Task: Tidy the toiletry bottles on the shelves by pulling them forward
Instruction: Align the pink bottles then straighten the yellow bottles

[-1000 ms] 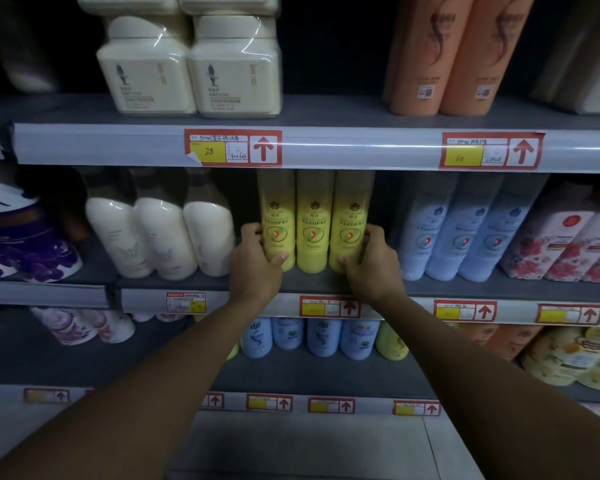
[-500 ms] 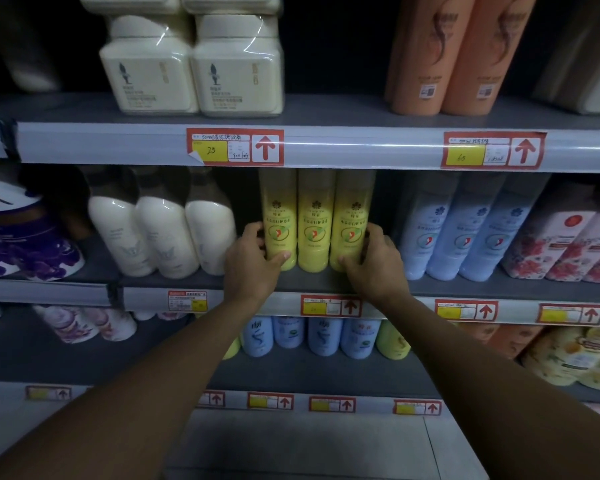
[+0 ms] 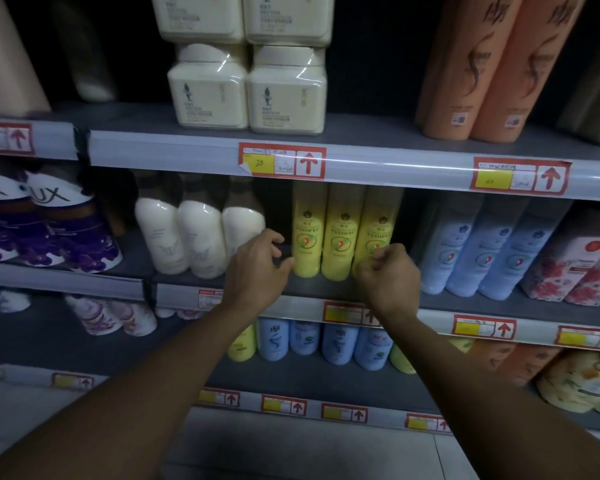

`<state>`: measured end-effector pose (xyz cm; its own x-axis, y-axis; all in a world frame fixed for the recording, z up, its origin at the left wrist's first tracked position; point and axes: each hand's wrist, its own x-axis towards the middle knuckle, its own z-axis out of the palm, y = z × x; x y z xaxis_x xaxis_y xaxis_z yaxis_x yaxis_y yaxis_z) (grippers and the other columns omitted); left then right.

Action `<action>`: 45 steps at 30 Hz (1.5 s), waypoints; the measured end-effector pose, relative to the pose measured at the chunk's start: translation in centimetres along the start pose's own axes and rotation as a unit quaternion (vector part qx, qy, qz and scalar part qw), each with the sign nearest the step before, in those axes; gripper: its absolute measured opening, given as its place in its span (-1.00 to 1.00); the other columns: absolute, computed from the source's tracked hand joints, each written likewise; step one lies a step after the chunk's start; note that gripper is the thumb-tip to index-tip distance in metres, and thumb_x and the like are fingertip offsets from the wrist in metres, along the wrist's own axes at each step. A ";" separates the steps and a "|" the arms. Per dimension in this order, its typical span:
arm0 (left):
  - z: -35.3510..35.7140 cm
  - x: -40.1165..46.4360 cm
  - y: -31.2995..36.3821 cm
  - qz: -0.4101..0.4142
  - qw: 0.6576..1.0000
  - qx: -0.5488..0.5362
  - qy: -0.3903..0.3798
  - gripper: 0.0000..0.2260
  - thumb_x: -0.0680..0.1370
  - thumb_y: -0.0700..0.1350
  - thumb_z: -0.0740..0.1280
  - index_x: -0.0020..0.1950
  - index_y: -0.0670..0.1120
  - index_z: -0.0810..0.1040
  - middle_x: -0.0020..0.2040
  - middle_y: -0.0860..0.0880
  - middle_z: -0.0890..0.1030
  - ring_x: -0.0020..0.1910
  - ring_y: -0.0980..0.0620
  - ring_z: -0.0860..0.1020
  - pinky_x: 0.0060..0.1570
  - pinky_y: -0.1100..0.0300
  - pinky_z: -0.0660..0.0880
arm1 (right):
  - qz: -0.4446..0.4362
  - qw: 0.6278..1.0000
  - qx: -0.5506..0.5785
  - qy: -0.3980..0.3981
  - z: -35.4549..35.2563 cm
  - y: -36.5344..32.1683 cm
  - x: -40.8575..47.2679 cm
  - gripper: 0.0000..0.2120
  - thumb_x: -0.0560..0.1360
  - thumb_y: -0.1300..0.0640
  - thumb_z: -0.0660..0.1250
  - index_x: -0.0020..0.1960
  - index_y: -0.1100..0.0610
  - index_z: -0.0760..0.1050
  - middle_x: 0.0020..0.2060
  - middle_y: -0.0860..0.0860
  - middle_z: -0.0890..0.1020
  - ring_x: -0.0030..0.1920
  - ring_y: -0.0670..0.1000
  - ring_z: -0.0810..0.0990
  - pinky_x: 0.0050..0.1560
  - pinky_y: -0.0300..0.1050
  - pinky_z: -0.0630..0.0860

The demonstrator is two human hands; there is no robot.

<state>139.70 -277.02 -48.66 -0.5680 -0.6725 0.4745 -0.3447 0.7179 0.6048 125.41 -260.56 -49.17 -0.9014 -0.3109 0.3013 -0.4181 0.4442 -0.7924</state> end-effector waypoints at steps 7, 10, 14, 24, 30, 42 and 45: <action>-3.3 -0.3 -2.9 -0.020 0.999 0.009 0.044 -0.78 0.50 -0.01 0.54 0.08 0.01 0.61 -0.09 0.07 0.66 -0.10 0.00 0.65 -0.12 0.05 0.60 | -0.115 0.989 0.033 -0.088 4.8 -4.0 -3.8 -0.78 0.48 0.06 0.52 0.00 0.05 0.49 -0.13 -0.02 0.62 -0.09 0.01 0.60 -0.04 -0.05 0.54; -4.7 -0.4 -4.6 -0.035 0.997 0.017 0.074 -0.89 0.53 -0.05 0.49 -0.01 0.01 0.60 -0.17 0.09 0.66 -0.14 0.01 0.65 -0.16 0.09 0.58 | -0.159 0.981 0.043 -0.105 7.3 -5.3 -5.1 -0.73 0.48 0.07 0.52 0.09 0.08 0.50 -0.05 0.01 0.62 -0.05 -0.01 0.58 -0.02 -0.08 0.53; -6.5 -0.3 -7.1 -0.071 0.991 0.014 0.110 -0.96 0.56 -0.15 0.42 -0.03 -0.04 0.59 -0.15 -0.01 0.68 -0.12 -0.08 0.66 -0.15 0.04 0.59 | -0.164 0.978 0.061 -0.110 10.2 -6.8 -6.3 -0.60 0.48 0.06 0.54 0.22 0.12 0.48 0.05 0.01 0.60 0.05 -0.02 0.58 0.07 -0.02 0.57; -9.8 -1.5 -12.7 -0.182 0.975 0.018 0.128 -0.82 0.55 -0.12 0.46 0.09 -0.08 0.53 -0.04 -0.05 0.67 0.02 -0.13 0.63 -0.06 0.15 0.39 | -0.134 0.990 0.045 -0.032 14.5 -8.3 -7.4 -0.47 0.45 0.04 0.54 0.32 0.14 0.42 0.18 0.11 0.55 0.14 0.14 0.60 0.10 0.20 0.60; -10.0 -1.1 -14.6 -0.212 0.967 -0.023 0.139 -0.47 0.48 -0.07 0.59 0.33 -0.16 0.44 0.21 -0.14 0.57 0.19 -0.13 0.55 0.14 0.02 0.46 | -0.103 0.993 0.029 -0.039 15.5 -8.5 -7.1 -0.29 0.40 -0.06 0.61 0.39 0.17 0.38 0.23 0.12 0.51 0.20 0.16 0.55 0.13 0.17 0.59; -8.1 -0.1 -15.8 -0.216 0.969 -0.097 0.070 0.25 0.08 0.36 0.66 0.60 0.09 0.07 0.47 -0.02 0.50 0.43 -0.03 0.50 0.36 -0.13 0.52 | -0.110 0.991 0.015 -0.074 15.9 -8.6 -5.4 -0.14 0.35 -0.08 0.64 0.49 0.14 0.29 0.33 0.10 0.51 0.29 0.14 0.55 0.19 0.16 0.59; -7.4 0.4 -15.5 -0.212 0.971 -0.078 0.073 0.31 0.02 0.46 0.61 0.60 0.13 0.03 0.47 -0.03 0.51 0.42 -0.06 0.52 0.31 -0.19 0.55 | -0.108 0.991 0.022 -0.078 16.1 -8.7 -5.1 -0.14 0.36 -0.09 0.64 0.48 0.13 0.28 0.34 0.09 0.51 0.30 0.14 0.56 0.20 0.16 0.59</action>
<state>150.35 -289.80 -53.07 -0.2840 -0.9283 0.2402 -0.4009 0.3425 0.8497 135.51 -276.42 -52.35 -0.7624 -0.5213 0.3834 -0.5902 0.3172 -0.7423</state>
